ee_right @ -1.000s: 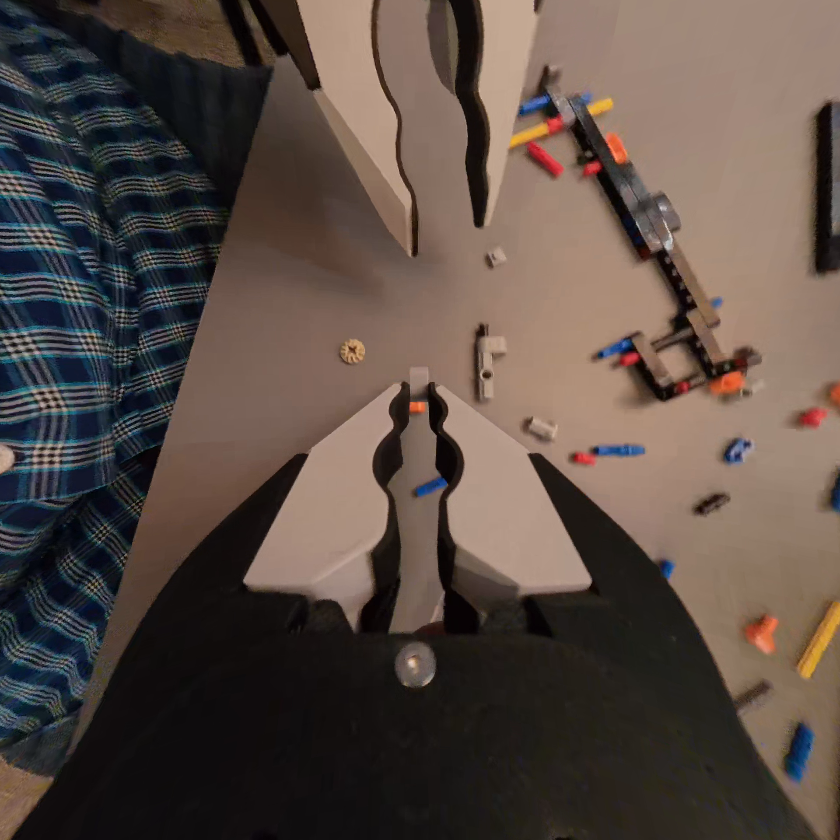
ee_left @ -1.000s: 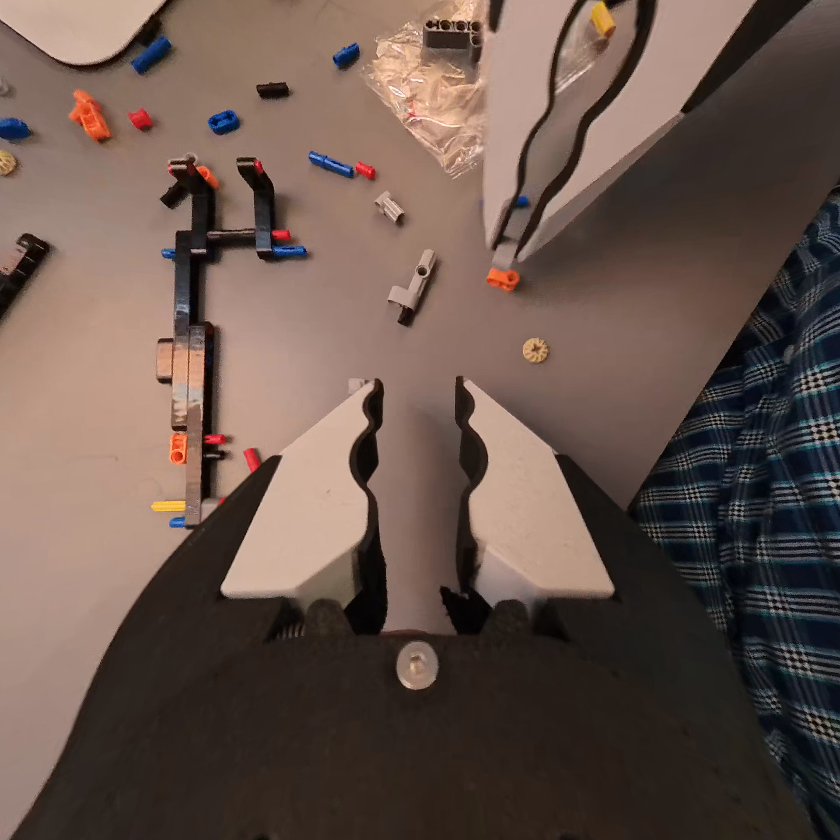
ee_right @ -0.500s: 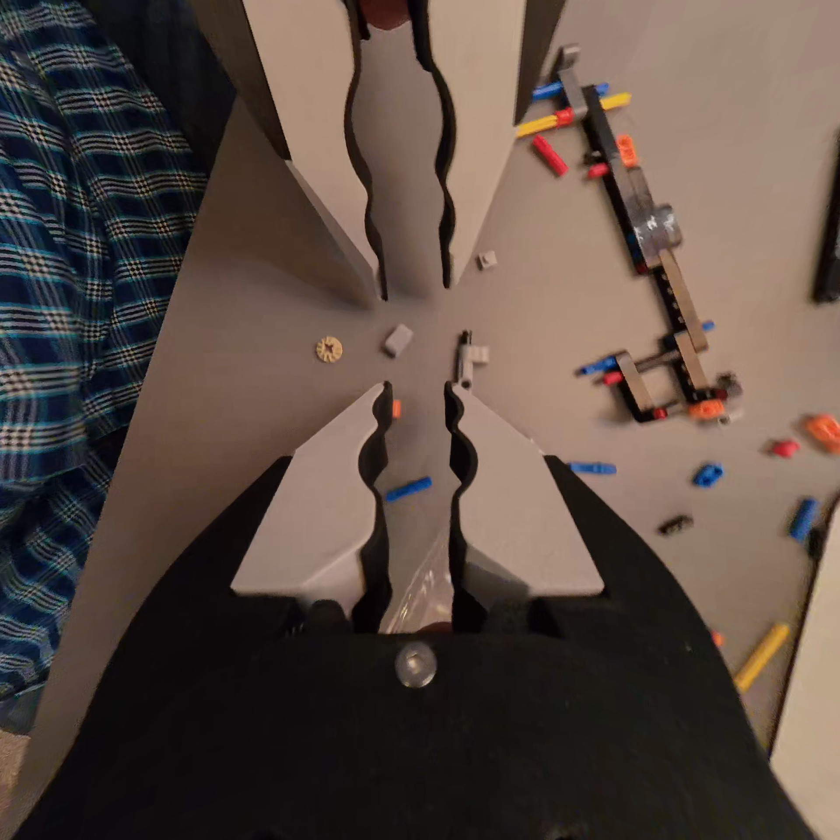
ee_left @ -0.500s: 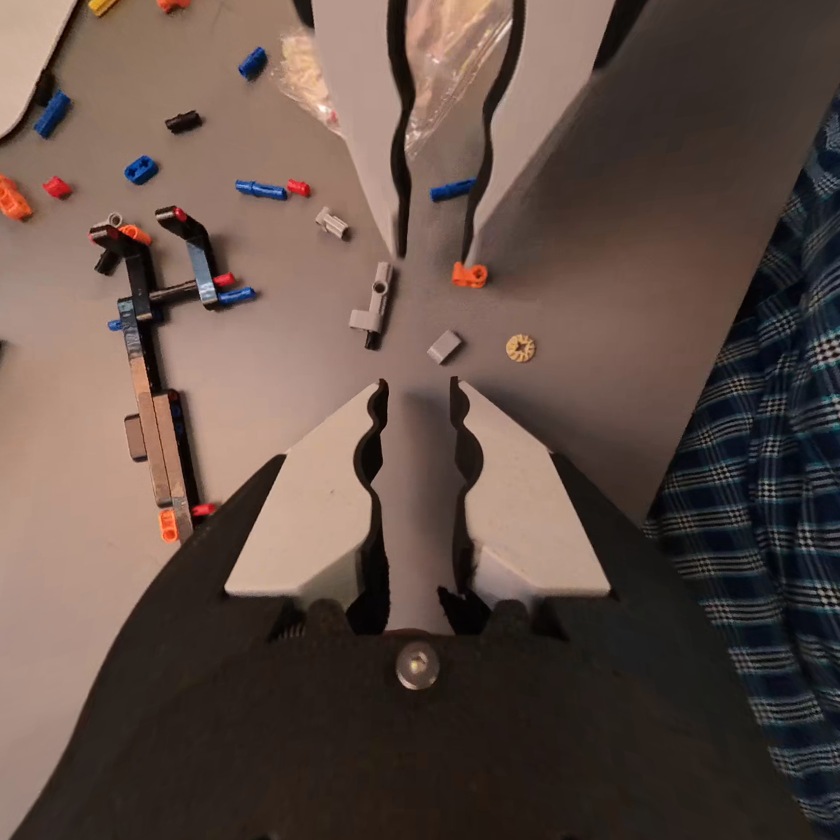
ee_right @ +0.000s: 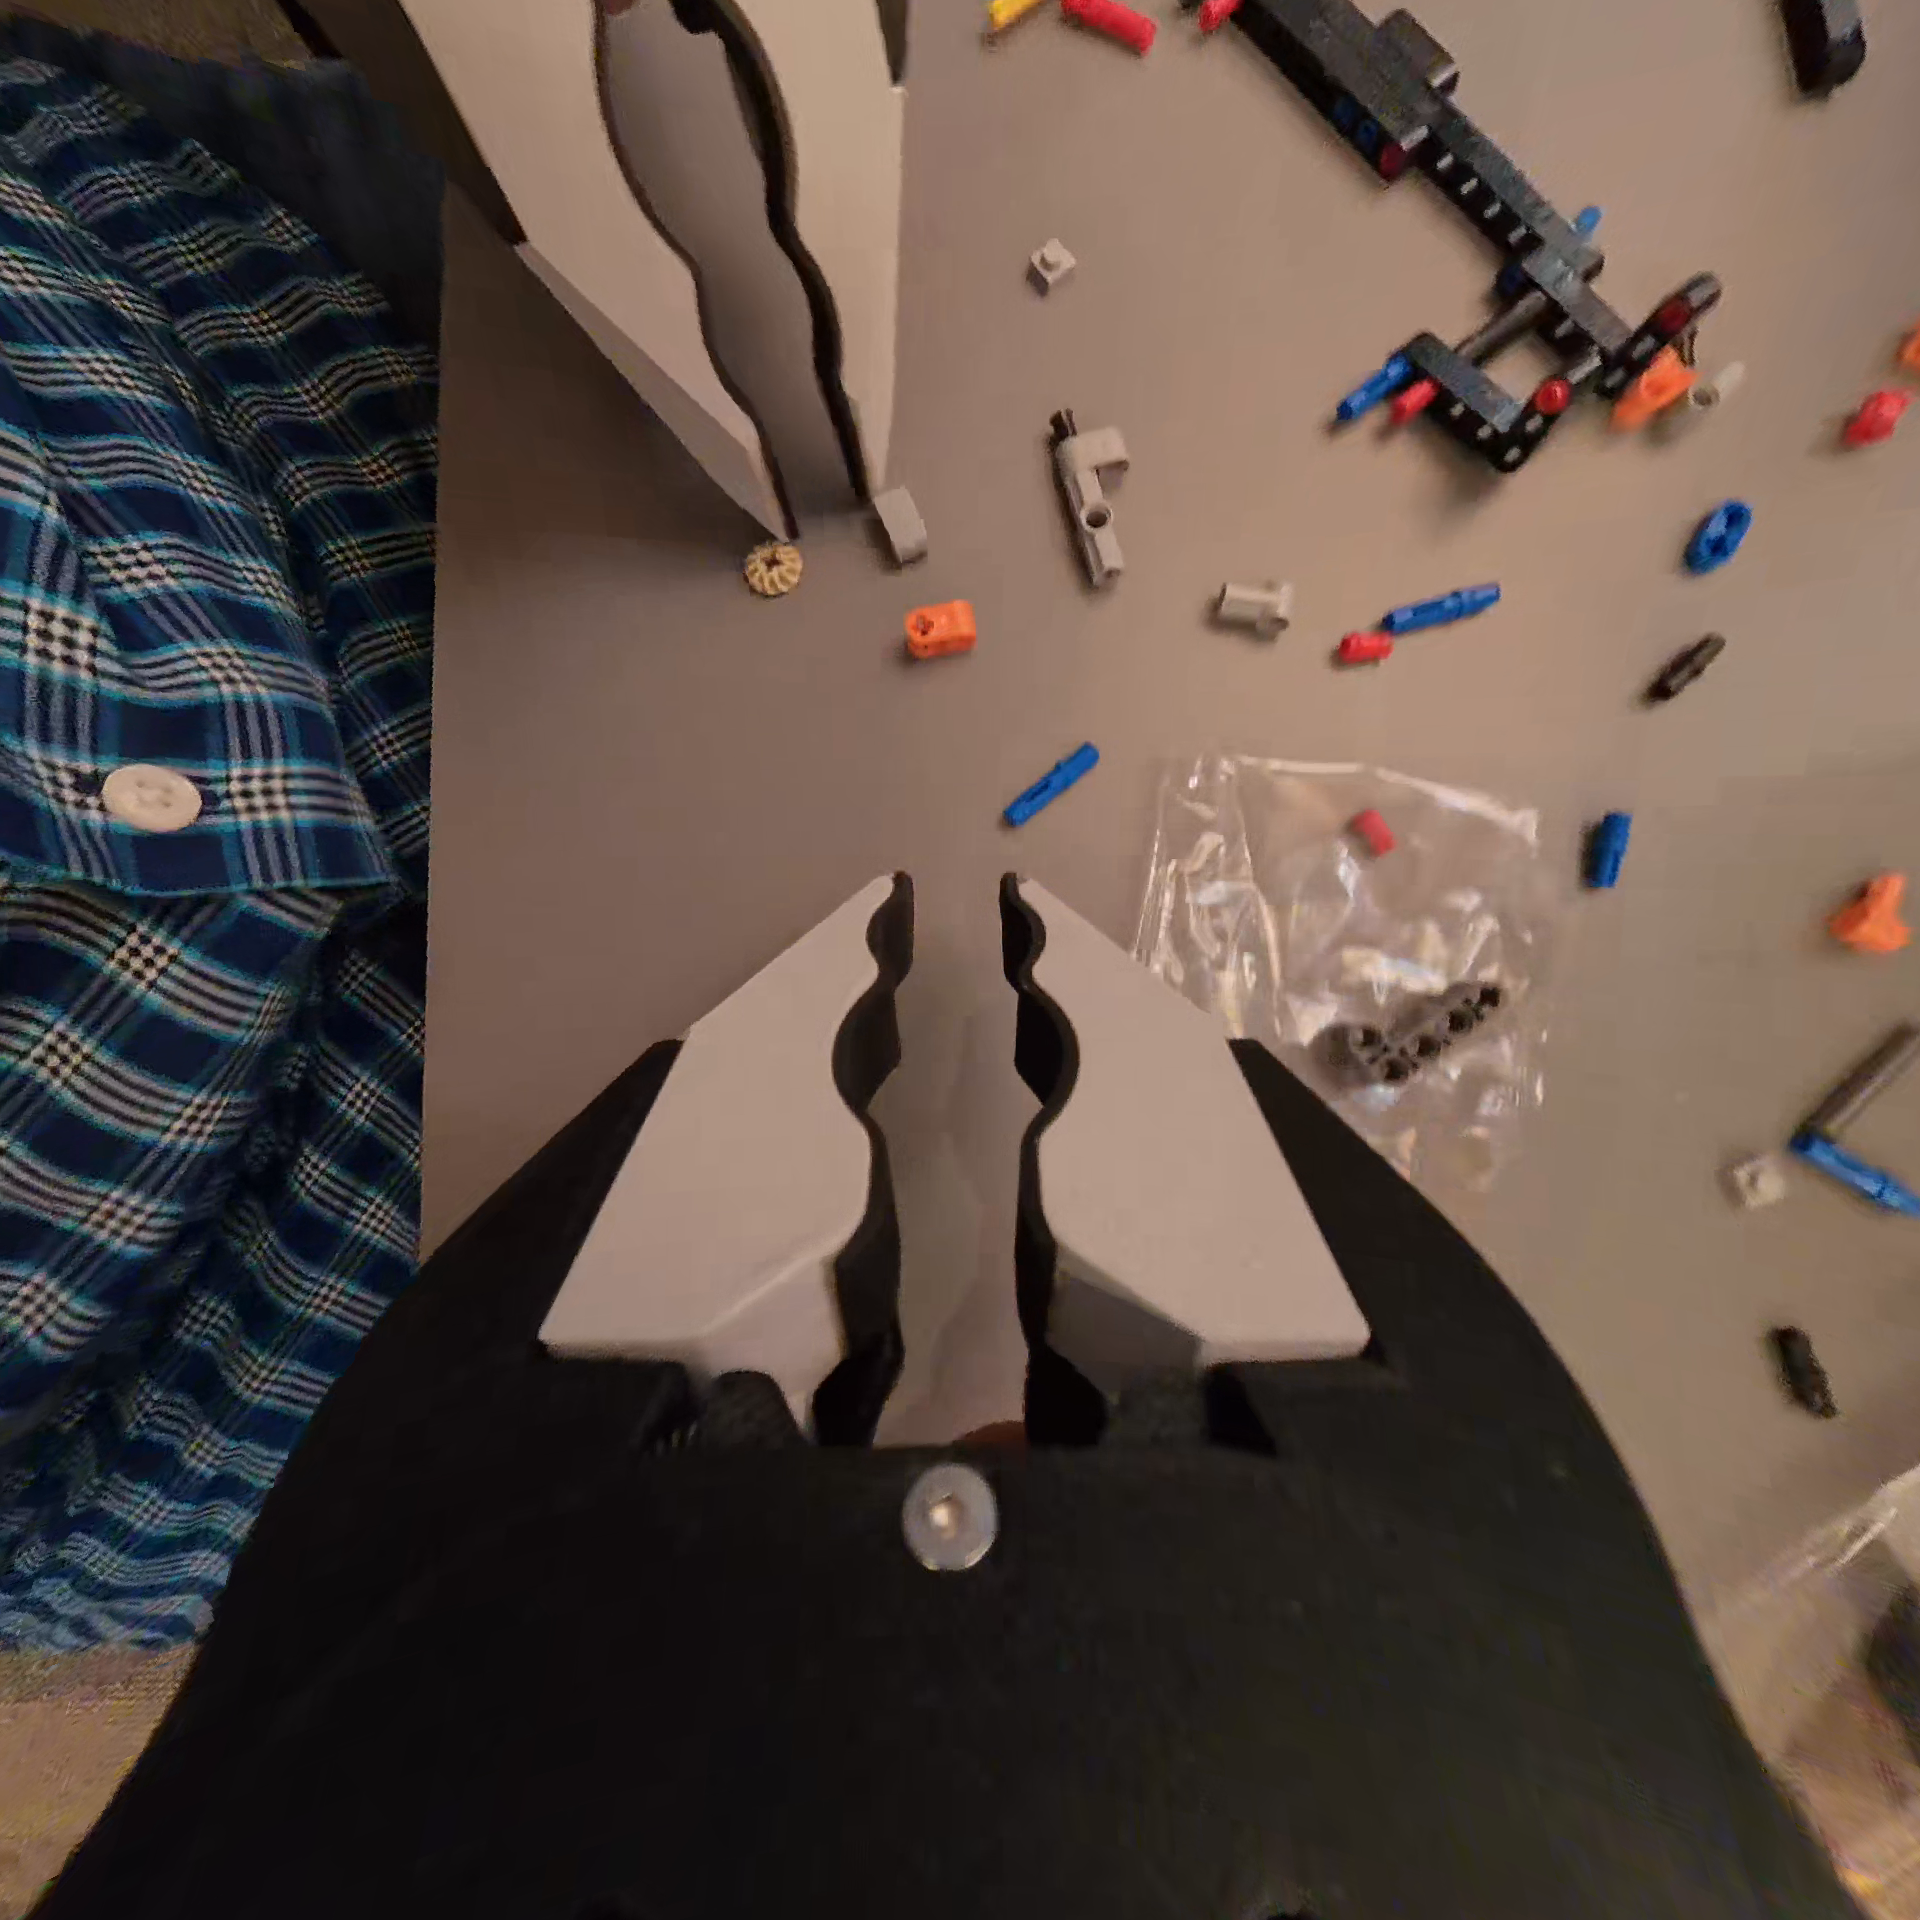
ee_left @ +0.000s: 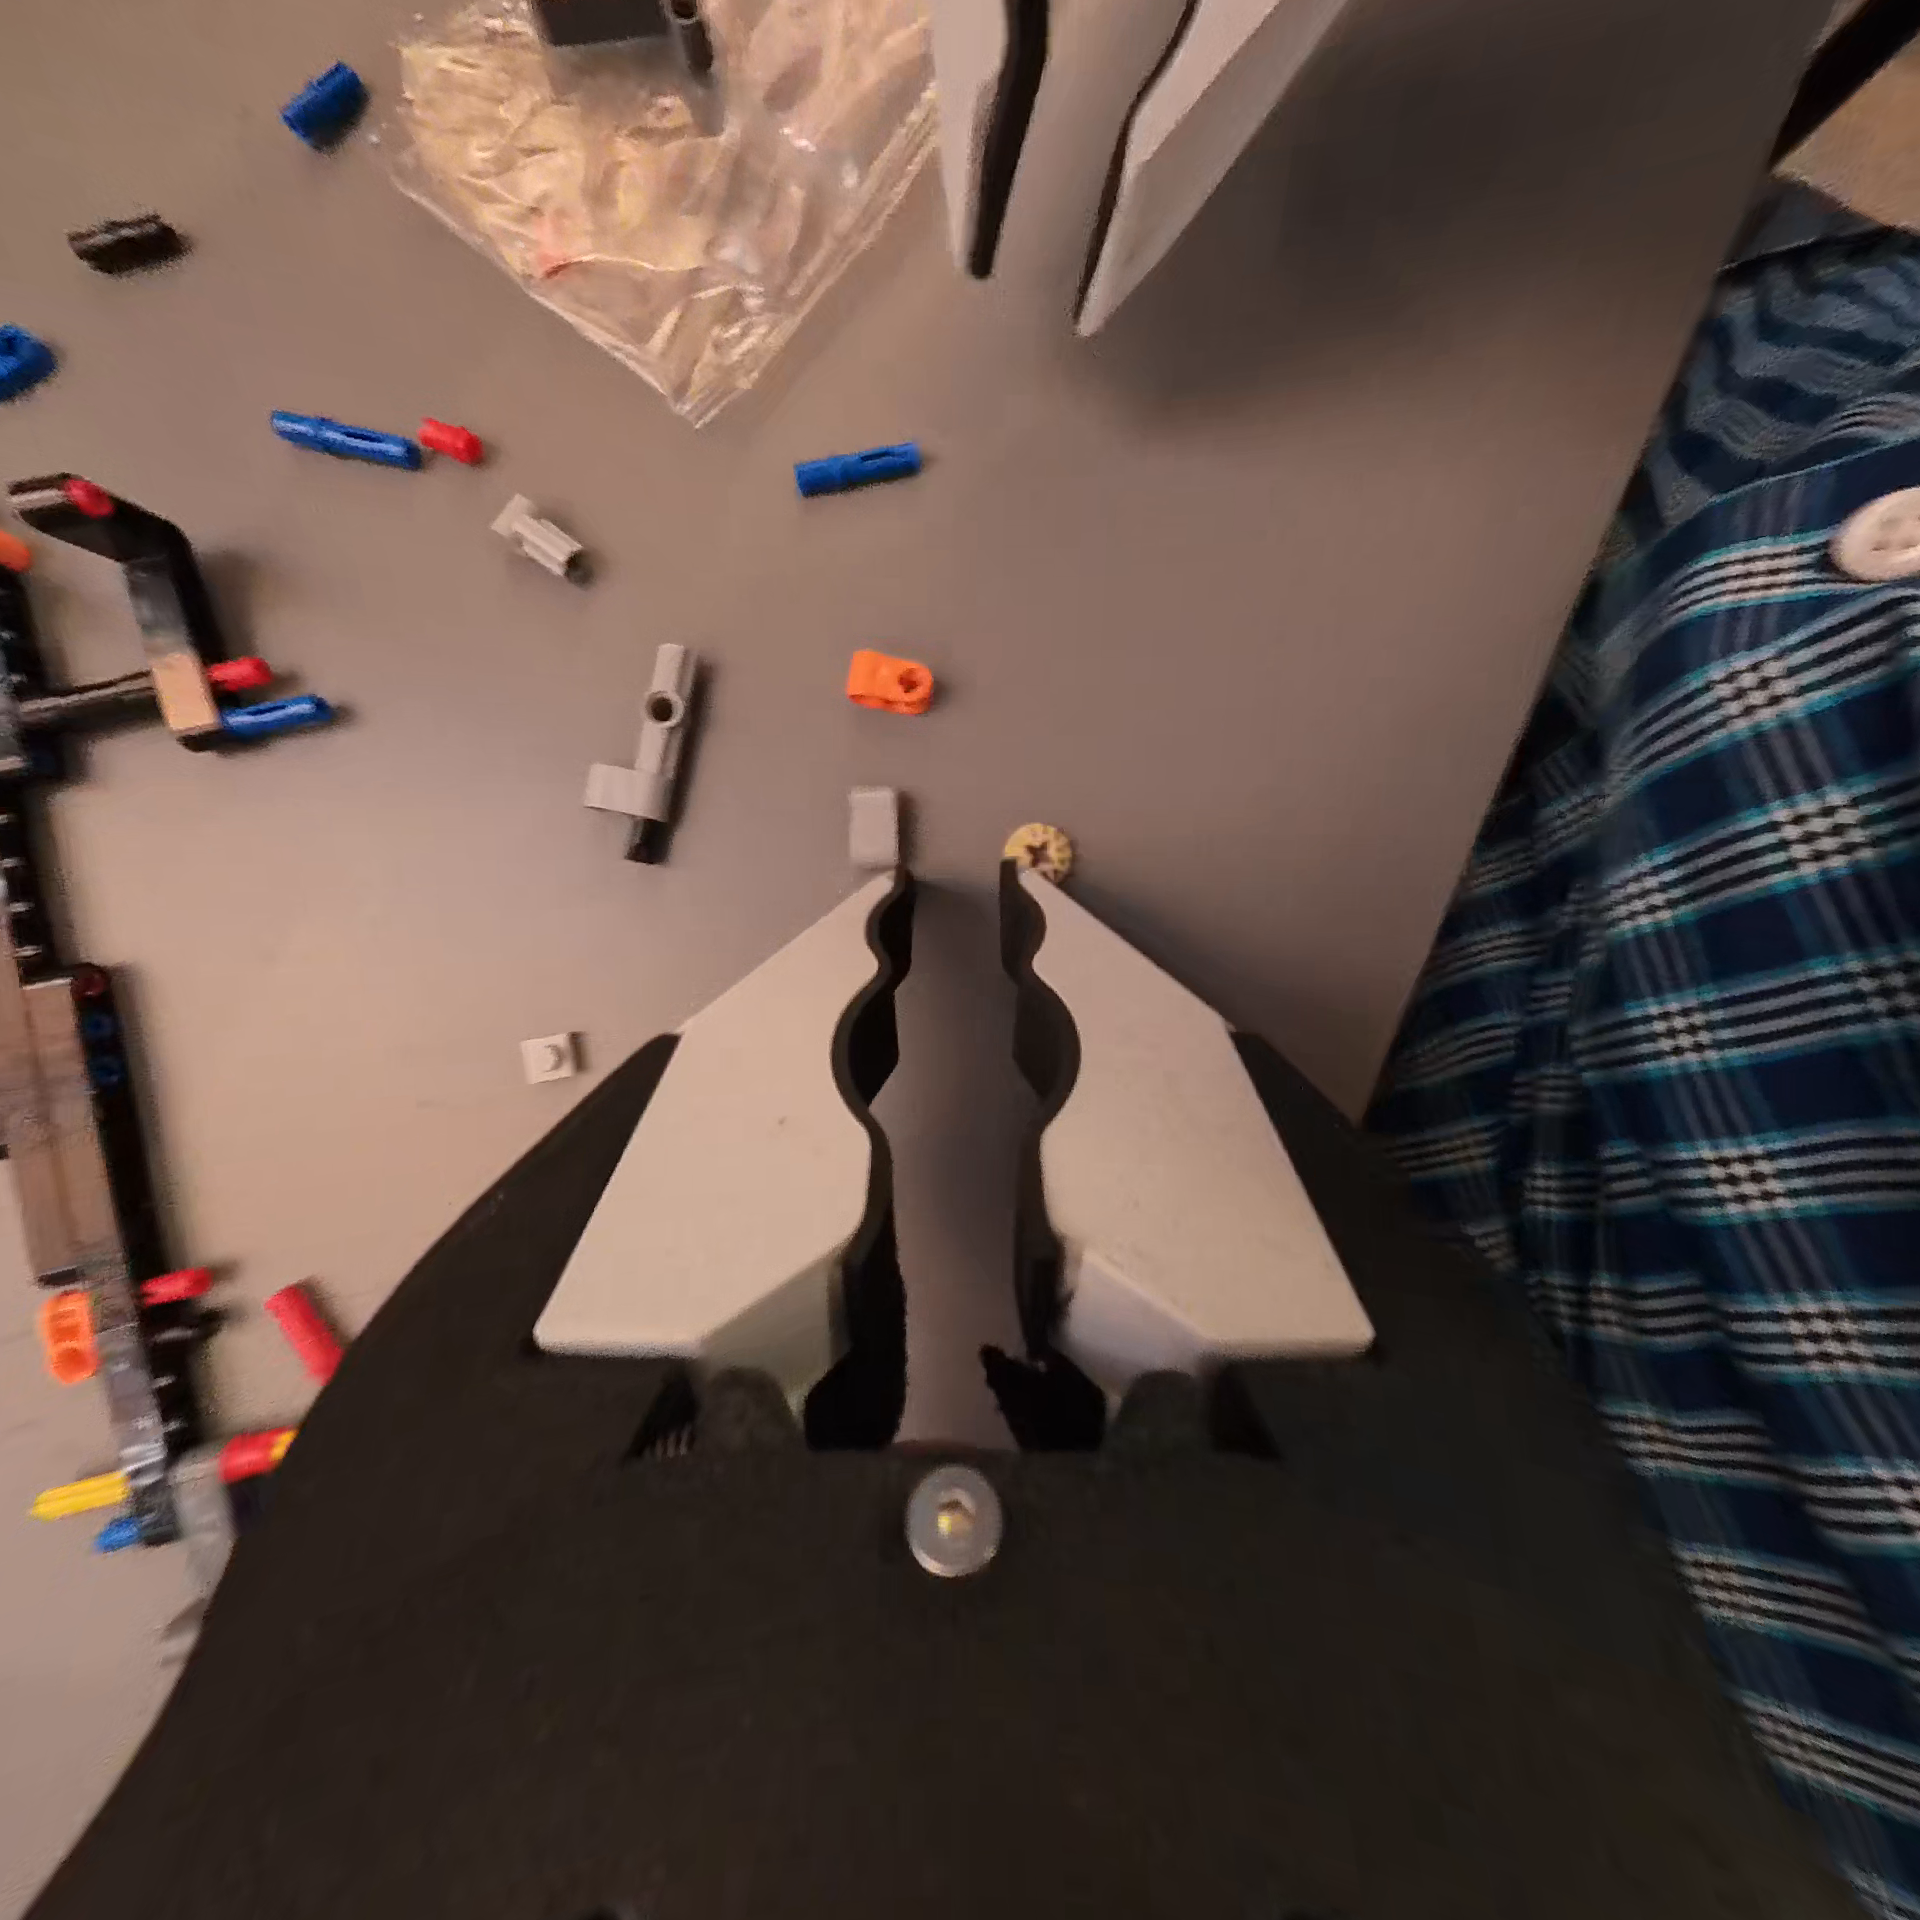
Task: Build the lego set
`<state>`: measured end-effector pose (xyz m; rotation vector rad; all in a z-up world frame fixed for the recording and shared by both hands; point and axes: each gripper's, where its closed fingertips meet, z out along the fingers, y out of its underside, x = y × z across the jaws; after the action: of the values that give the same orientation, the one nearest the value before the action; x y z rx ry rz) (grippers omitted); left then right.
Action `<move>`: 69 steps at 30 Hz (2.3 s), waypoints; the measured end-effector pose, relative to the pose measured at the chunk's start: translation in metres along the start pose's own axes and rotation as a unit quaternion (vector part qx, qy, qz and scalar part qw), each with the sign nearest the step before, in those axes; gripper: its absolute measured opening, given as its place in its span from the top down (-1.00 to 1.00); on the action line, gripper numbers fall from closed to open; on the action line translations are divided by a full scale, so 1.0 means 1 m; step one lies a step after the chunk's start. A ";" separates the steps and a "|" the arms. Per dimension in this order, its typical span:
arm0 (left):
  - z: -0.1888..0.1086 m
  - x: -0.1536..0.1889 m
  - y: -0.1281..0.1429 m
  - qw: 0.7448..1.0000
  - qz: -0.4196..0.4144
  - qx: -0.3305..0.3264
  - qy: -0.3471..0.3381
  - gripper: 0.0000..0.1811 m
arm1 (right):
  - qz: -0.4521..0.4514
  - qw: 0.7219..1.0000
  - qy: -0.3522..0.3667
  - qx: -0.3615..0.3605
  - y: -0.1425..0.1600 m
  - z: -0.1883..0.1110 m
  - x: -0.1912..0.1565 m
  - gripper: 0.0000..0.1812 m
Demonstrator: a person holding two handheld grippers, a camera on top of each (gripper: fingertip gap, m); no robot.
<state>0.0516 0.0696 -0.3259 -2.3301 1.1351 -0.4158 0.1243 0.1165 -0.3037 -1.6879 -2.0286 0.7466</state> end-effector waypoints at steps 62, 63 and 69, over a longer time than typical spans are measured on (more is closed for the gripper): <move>0.048 -0.273 -0.120 0.997 0.022 0.072 -0.027 -0.54 | 0.127 0.976 0.168 0.058 -0.008 -0.031 0.126 0.77; 0.049 -0.275 -0.123 0.996 0.027 0.079 -0.029 -0.55 | 0.128 0.976 0.167 0.059 -0.007 -0.031 0.125 0.77; 0.051 -0.279 -0.126 0.994 0.057 0.090 -0.036 -0.67 | 0.131 0.975 0.165 0.066 -0.001 -0.036 0.124 0.76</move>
<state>-0.0116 0.3733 -0.3100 -2.0967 1.1401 -0.3720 0.1215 0.2436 -0.2798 -1.8805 -1.5203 0.6164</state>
